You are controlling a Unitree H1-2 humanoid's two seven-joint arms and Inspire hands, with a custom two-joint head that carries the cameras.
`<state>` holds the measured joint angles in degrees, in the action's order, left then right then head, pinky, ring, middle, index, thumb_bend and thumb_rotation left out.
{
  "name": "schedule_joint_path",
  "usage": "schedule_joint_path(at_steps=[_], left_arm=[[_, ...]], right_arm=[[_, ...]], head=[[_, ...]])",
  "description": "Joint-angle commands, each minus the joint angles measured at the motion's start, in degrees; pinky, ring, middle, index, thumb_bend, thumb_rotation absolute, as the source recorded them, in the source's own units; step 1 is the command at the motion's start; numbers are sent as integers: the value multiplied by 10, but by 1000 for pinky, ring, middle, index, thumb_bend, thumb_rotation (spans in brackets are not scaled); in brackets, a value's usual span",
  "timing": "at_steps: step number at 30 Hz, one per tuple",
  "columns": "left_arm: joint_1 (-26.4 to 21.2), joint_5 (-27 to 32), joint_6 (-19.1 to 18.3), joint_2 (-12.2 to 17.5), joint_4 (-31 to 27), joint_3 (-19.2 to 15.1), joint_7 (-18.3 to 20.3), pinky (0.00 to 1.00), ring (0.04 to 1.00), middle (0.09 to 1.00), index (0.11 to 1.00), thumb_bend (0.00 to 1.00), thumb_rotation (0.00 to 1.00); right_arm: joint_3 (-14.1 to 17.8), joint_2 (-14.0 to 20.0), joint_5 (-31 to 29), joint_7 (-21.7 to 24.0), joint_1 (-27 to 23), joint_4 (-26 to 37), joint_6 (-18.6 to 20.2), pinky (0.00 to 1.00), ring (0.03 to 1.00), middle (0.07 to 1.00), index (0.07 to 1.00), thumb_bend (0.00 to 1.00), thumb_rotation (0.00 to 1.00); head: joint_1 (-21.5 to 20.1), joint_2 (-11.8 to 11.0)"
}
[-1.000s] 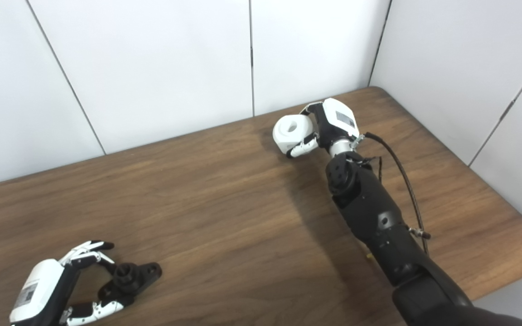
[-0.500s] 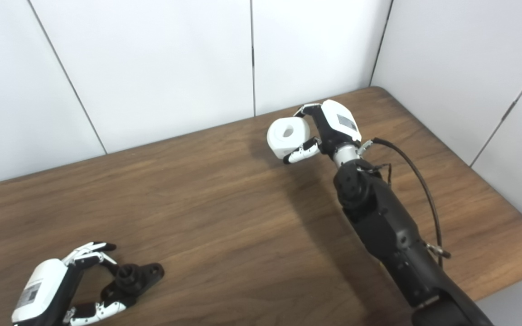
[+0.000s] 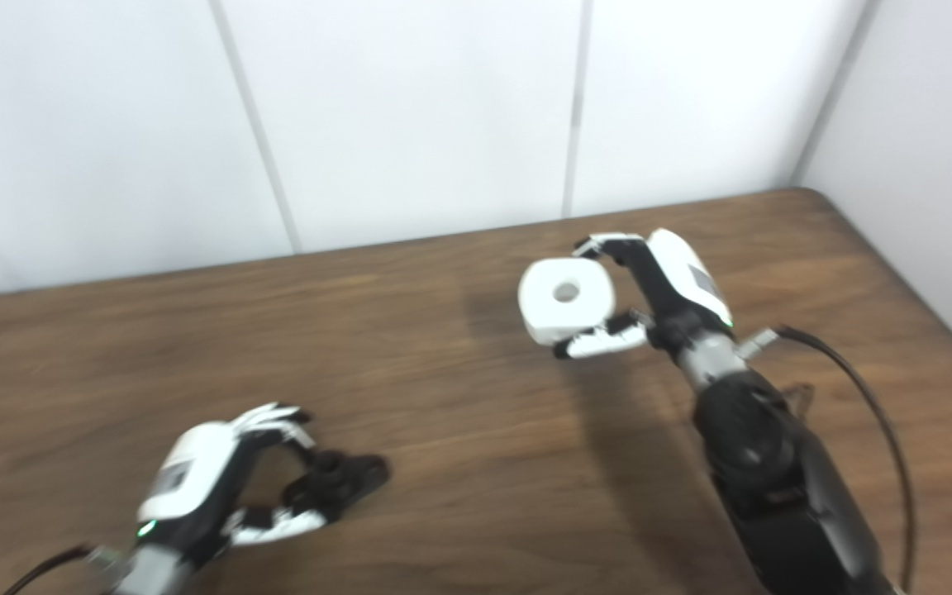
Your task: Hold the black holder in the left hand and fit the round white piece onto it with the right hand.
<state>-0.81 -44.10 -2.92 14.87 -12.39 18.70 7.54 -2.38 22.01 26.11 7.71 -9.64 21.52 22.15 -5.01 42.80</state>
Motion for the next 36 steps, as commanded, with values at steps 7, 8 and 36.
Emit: schedule_joint_path(at_steps=[7, 8, 36], left_arm=[[3, -29, -32, -17, 1, 30, 33, 802, 871, 799, 486, 522, 49], [2, -30, -32, -18, 2, 32, 32, 805, 870, 798, 486, 522, 49], [-16, -77, -52, -25, -2, 67, 55, 850, 872, 804, 486, 522, 51]], right_arm=[[0, -7, -33, 50, 3, 64, 30, 899, 854, 781, 482, 524, 140], [0, -9, -36, 54, 5, 69, 36, 906, 856, 783, 482, 524, 140], [-78, -56, -62, 122, 24, 141, 46, 875, 878, 797, 481, 525, 150]], head=[[45, 15], [52, 16], [73, 39]])
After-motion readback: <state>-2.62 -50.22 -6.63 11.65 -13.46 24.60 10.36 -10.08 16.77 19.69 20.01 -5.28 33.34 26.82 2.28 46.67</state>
